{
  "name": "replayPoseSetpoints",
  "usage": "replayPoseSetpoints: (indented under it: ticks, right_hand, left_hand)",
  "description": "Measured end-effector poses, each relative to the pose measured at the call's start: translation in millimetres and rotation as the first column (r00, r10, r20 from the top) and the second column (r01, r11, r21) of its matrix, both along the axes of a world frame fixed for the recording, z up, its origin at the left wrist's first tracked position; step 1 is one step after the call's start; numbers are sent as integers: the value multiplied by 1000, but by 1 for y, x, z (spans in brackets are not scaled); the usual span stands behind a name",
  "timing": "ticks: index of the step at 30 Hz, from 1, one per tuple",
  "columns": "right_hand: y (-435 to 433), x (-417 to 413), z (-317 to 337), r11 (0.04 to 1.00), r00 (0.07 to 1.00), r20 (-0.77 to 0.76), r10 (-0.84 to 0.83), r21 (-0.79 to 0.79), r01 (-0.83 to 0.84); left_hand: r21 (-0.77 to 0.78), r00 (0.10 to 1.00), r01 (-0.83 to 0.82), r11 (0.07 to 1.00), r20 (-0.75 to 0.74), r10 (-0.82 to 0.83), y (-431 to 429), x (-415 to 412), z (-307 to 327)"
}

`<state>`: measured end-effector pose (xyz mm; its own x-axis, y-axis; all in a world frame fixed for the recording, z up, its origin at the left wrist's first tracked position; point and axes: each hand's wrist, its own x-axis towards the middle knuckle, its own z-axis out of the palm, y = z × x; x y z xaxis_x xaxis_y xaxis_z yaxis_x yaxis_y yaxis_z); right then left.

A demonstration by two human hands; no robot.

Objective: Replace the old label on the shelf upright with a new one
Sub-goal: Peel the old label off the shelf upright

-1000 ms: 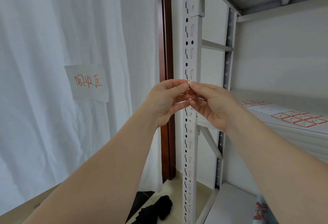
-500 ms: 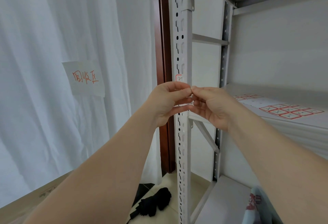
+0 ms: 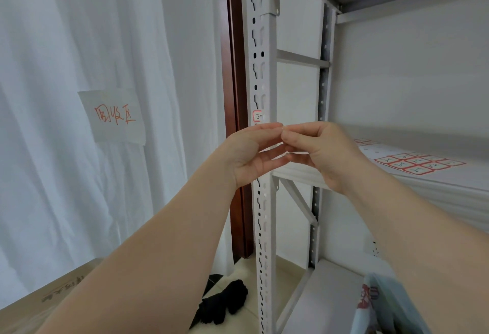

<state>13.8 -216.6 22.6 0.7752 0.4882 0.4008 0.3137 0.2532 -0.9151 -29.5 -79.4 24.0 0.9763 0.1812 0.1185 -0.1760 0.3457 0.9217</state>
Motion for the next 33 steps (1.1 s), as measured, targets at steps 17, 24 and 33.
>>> replayPoseSetpoints:
  ticks: [17,24,33]
  right_hand:
    - [10,38,-13,971,971,-15,-238,-33,237]
    - [18,25,-6,982,963,-224,-150,81,171]
    - [53,20,2,968,800,-593,93,242,67]
  left_hand:
    - [-55,969,238,970,-60,-241,16,57,-13]
    - [115,984,159,981,66,-167,17,42,-6]
    - [691,803,-570,444,584,121,47,26,-19]
